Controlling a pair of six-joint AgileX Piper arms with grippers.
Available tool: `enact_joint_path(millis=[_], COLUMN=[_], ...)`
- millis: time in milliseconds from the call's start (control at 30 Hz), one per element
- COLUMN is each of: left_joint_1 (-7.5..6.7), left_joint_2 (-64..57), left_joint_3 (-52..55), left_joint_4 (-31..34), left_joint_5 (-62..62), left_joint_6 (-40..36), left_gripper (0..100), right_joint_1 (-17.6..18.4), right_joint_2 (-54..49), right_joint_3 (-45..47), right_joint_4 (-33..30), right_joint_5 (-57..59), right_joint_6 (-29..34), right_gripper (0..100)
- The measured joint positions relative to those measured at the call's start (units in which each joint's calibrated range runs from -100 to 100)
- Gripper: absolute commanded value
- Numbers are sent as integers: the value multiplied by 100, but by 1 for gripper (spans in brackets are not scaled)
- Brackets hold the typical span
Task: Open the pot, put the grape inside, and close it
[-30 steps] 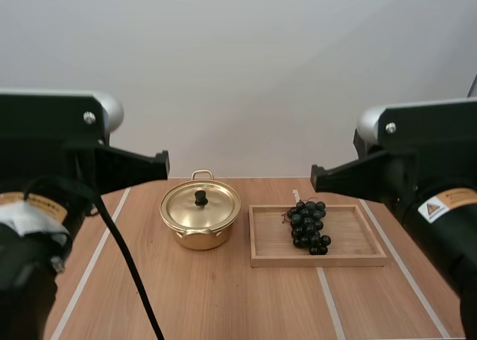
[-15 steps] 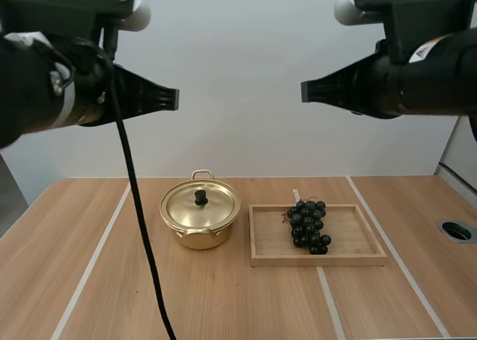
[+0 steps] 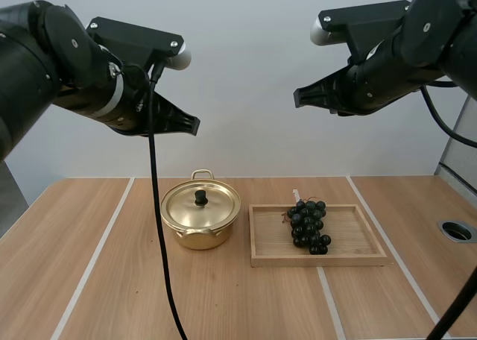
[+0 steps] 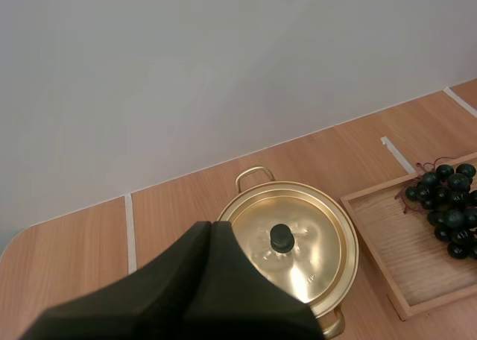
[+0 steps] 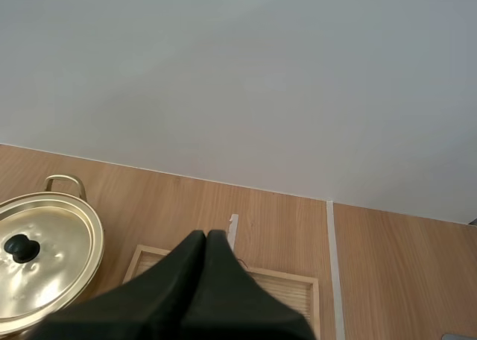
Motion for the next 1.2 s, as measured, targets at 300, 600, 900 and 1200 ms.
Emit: enact_joint_path(millis=[300, 600, 900, 1200], left_joint_1=[0, 0, 0, 0], left_joint_2=[93, 261, 1330, 2534], left_joint_3=[0, -14, -69, -133], left_joint_4=[278, -950, -1235, -1247], left_joint_5=[469, 472, 344, 250], left_joint_6=[644, 2040, 2614, 2761], left_gripper=[0, 96, 100, 100], right_joint_1=[0, 0, 0, 0], right_joint_2=[27, 56, 56, 64], right_joint_3=[0, 0, 0, 0], right_joint_4=[-10, -24, -45, -45], right_joint_5=[-241, -241, 100, 314], right_joint_6=[-430, -874, -982, -994], right_gripper=[0, 100, 100, 100])
